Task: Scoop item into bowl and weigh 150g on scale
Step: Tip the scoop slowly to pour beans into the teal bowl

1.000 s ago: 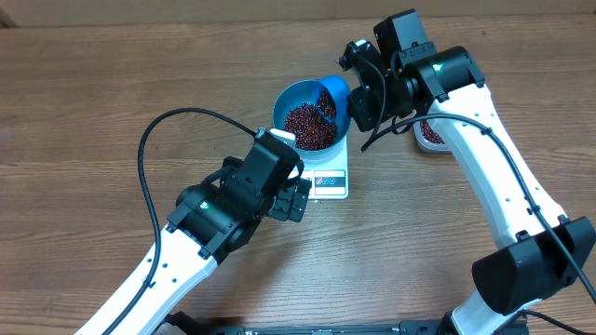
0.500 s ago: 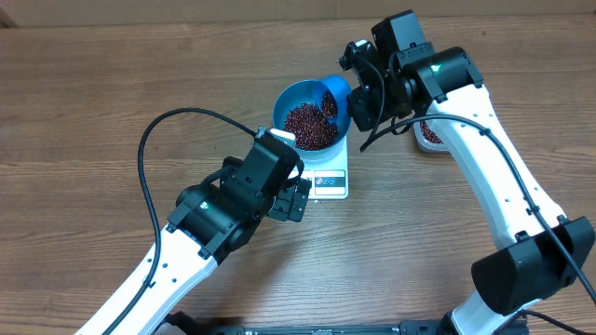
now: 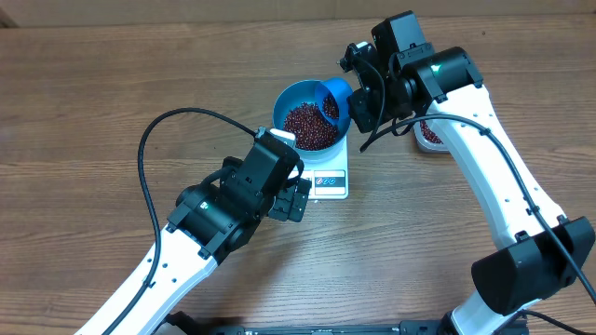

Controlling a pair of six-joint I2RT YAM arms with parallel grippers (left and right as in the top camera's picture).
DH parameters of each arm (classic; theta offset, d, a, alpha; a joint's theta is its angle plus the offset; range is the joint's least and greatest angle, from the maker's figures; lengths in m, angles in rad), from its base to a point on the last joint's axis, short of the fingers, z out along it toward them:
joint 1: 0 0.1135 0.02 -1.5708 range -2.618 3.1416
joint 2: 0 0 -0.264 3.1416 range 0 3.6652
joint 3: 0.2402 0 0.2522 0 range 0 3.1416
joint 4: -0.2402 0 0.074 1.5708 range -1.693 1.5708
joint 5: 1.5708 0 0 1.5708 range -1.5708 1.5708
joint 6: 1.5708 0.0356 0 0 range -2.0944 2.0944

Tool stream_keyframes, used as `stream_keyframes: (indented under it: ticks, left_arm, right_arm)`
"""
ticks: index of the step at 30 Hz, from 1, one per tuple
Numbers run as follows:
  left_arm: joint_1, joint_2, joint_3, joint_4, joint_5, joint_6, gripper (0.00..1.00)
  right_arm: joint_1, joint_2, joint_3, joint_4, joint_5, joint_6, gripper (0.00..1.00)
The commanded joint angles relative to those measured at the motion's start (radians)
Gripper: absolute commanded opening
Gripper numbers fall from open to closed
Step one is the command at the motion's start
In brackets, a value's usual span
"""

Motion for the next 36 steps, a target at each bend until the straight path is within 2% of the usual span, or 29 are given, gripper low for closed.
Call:
stream_keyframes:
  ticks: [1,3,5,10,14,18,21,24,25,28,31,36]
  left_arm:
    - [0.005,-0.013,0.022,0.003,-0.006,-0.003,0.99]
    - [0.005,-0.013,0.022,0.003,-0.006,-0.003,0.99]
    - [0.005,-0.013,0.022,0.003,-0.006,-0.003,0.99]
    - [0.005,-0.013,0.022,0.003,-0.006,-0.003,1.0]
    - [0.005,-0.013,0.022,0.003,-0.006,-0.003,1.0]
    - [0.005,-0.013,0.022,0.003,-0.006,-0.003,1.0]
    - [0.005,-0.013,0.022,0.003,-0.006,-0.003,1.0]
    - [0.005,-0.013,0.022,0.003,-0.006,-0.003,1.0]
    - [0.005,-0.013,0.022,0.003,-0.006,-0.003,1.0]
    - [0.005,-0.013,0.022,0.003,-0.006,-0.003,1.0]
    - [0.005,-0.013,0.022,0.003,-0.006,-0.003,0.99]
    - [0.005,-0.013,0.022,0.003,-0.006,-0.003,0.99]
  right_arm:
    - [0.01,-0.044,0.036,0.021,0.006,0.047,0.04]
    - [0.01,-0.044,0.036,0.02,-0.023,0.042,0.04]
    - [0.016,-0.044,0.035,-0.005,-0.042,-0.039,0.04]
    - [0.014,-0.044,0.035,0.029,0.01,0.06,0.04]
    - [0.019,-0.044,0.035,0.015,-0.019,0.011,0.04]
    - [0.019,-0.043,0.035,0.029,-0.017,0.066,0.04]
    - [0.029,-0.043,0.035,0.004,-0.029,-0.021,0.04]
    - [0.028,-0.043,0.035,0.035,0.058,0.105,0.04]
    - [0.028,-0.043,0.035,0.033,0.048,0.103,0.04]
    - [0.036,-0.043,0.035,0.007,-0.036,-0.021,0.04]
    - [0.035,-0.043,0.035,0.025,0.014,0.045,0.04]
    - [0.035,-0.043,0.035,0.026,0.014,0.048,0.04]
